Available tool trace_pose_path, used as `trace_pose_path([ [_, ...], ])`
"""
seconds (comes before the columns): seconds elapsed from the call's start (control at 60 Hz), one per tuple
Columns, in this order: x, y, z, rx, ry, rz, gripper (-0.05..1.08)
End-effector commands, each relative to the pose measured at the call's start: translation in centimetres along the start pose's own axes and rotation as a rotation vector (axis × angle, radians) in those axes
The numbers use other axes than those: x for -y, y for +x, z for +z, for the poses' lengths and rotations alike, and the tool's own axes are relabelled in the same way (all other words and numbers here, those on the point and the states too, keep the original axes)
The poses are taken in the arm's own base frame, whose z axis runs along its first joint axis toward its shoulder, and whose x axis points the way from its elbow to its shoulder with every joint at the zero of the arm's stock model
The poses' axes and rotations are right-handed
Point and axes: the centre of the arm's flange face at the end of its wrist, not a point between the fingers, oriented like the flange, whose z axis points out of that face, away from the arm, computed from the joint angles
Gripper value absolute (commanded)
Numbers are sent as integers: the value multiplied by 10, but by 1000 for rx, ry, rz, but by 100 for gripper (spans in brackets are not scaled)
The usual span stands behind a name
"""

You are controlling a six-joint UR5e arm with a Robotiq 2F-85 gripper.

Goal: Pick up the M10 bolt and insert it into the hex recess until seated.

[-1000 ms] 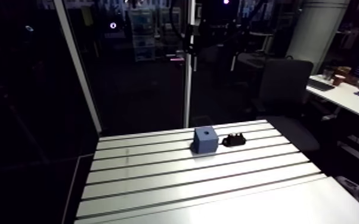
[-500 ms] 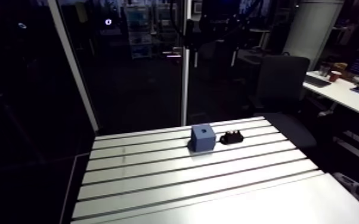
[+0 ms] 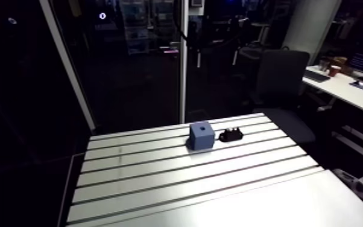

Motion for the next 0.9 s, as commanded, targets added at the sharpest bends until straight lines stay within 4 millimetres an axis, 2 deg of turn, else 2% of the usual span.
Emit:
trace_pose_path([
  [0.017,-32,10,22,-21,-4,12,1],
  [0.283,-60,16,63,36,14,47,1],
  [0.383,-63,22,76,-3,19,32,1],
  [0.433,-71,25,80,-46,10,19,1],
  [0.6,-90,23,91,-102,1,-27,1],
  [0.75,-104,22,113,-126,18,-22,1],
  [0.833,-105,21,118,-142,19,-23,1],
  [0.9,-108,20,132,-150,19,-41,1],
])
